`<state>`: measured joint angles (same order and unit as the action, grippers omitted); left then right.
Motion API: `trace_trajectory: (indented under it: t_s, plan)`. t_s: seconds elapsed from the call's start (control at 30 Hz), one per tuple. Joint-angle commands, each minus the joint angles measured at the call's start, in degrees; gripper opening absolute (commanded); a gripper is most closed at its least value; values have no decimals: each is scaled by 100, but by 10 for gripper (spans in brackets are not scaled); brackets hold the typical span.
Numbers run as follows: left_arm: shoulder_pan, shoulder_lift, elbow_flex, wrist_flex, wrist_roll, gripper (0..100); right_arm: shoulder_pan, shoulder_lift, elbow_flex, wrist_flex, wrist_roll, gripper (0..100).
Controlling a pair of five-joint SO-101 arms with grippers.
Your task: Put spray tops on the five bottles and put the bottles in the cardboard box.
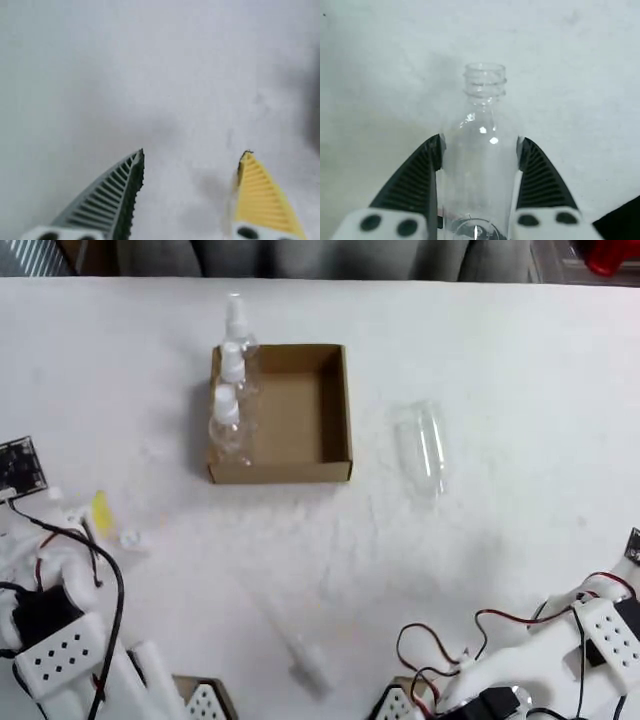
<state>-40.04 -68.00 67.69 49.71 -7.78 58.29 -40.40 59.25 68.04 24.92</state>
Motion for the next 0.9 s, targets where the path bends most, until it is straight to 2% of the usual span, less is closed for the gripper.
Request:
trace_trajectory:
  t_s: [0.0, 0.17, 0.4, 0.57, 0.7, 0.87]
  plan:
    - [-303, -57, -448, -484, 114, 287, -57, -127, -26, -48, -9, 16]
    - [-514, 831, -870, -721, 114, 287, -57, -127, -26, -57, -9, 16]
    - [-514, 2448, -1820, -615, 123, 285, -259, -127, -18, -48, -9, 16]
    - [-479, 2756, -2198, 413, 62, 283, -259, -127, -18, -57, -9, 16]
    - [-189, 2703, -2180, 1240, -993, 282, -268, -127, -18, -57, -9, 16]
    - [-84, 2466, -1705, 1749, -2963, 282, -268, -127, -18, -57, -9, 16]
